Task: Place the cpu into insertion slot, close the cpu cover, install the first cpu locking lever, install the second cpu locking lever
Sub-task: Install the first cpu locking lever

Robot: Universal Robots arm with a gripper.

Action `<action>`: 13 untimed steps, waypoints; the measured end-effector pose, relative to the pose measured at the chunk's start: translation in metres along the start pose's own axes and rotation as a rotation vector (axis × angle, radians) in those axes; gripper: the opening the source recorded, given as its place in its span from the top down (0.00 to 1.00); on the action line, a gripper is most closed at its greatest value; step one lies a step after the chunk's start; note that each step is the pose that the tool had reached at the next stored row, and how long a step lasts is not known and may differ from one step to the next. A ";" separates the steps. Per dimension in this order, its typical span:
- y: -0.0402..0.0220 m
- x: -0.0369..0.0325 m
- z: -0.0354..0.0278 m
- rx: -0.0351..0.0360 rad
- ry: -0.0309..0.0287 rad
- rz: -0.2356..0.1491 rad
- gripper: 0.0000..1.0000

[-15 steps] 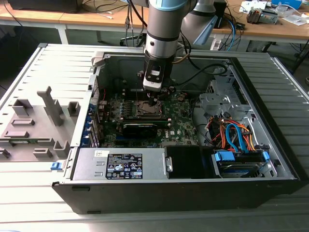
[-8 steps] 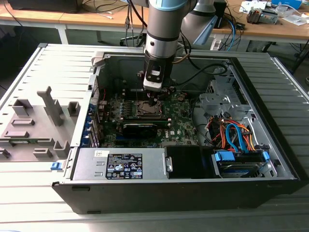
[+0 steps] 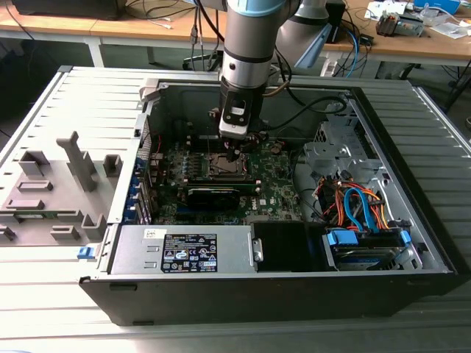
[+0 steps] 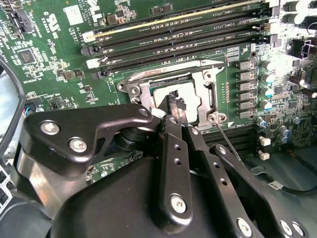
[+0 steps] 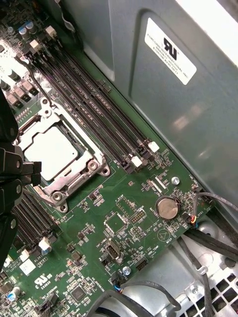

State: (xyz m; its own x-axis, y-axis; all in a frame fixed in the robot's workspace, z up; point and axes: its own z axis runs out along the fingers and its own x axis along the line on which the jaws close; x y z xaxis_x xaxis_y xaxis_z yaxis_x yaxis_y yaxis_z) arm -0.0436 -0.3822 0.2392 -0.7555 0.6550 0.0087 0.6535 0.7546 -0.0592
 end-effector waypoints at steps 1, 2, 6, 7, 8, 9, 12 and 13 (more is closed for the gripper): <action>0.0000 0.0000 0.0000 0.0000 0.0000 -0.001 0.89; 0.0000 0.0000 0.0000 0.0000 -0.0001 -0.002 0.89; 0.0000 0.0000 0.0000 0.0001 -0.0003 -0.006 0.89; 0.0000 0.0000 0.0000 0.0001 -0.0004 -0.007 0.89; 0.0000 0.0000 0.0000 0.0001 -0.0005 -0.008 0.89; 0.0000 0.0000 0.0000 0.0001 -0.0005 -0.009 0.89; 0.0000 0.0000 0.0000 0.0001 -0.0007 -0.012 0.89; 0.0000 0.0000 0.0000 0.0001 -0.0008 -0.013 0.89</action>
State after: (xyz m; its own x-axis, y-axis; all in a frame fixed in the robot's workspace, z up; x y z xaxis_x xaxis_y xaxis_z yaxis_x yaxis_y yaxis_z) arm -0.0436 -0.3822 0.2392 -0.7639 0.6453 0.0086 0.6438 0.7629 -0.0593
